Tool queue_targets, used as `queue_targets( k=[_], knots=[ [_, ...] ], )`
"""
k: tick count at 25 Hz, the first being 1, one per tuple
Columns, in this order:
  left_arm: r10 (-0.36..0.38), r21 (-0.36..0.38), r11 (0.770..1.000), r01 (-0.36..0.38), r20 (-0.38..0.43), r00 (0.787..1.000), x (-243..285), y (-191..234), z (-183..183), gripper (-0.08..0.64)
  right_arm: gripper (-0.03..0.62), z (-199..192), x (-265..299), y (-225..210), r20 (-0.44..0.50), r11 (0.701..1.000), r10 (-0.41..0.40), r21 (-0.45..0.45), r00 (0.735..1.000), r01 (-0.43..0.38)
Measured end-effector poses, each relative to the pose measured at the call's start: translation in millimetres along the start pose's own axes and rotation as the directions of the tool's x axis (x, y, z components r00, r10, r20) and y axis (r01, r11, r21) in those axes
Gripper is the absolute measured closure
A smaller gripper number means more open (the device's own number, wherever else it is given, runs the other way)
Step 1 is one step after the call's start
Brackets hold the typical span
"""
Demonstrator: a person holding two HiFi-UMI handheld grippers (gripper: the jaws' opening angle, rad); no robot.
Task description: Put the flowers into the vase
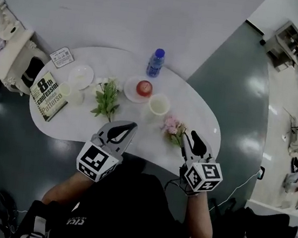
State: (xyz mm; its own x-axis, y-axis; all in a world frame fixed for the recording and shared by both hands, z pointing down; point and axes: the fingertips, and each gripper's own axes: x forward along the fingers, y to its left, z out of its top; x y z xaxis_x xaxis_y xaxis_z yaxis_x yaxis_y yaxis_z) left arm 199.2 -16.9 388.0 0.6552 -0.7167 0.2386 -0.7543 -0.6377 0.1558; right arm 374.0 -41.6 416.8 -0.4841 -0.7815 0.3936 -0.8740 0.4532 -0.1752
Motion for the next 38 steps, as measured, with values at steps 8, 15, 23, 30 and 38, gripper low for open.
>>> queue_targets(
  k=[8,15,23,30,38],
  knots=[
    [-0.041,-0.012,0.999,0.041,-0.012,0.999,16,16,-3,0.548,0.369,-25,16,-15,-0.138,1.000,0.014,-0.006,0.990,-0.015],
    [-0.025,-0.033,0.999,0.025,-0.003,1.000,37,28,0,0.548,0.277,-68,31,-37,-0.321,0.997,0.065,-0.024,0.945,-0.077],
    [-0.015,-0.056,0.998,0.013,-0.031,0.999,52,32,-11,0.548,0.272,-129,42,-61,-0.482,0.992,0.112,0.001,0.869,-0.127],
    [0.003,-0.064,0.998,-0.006,-0.040,0.999,55,36,-14,0.548,0.267,-172,47,-82,-0.567,0.991,0.130,0.057,0.813,-0.119],
    [0.014,-0.071,0.997,-0.018,-0.050,0.999,56,36,-14,0.548,0.256,-192,53,-90,-0.623,0.987,0.156,0.075,0.766,-0.140]
  ],
)
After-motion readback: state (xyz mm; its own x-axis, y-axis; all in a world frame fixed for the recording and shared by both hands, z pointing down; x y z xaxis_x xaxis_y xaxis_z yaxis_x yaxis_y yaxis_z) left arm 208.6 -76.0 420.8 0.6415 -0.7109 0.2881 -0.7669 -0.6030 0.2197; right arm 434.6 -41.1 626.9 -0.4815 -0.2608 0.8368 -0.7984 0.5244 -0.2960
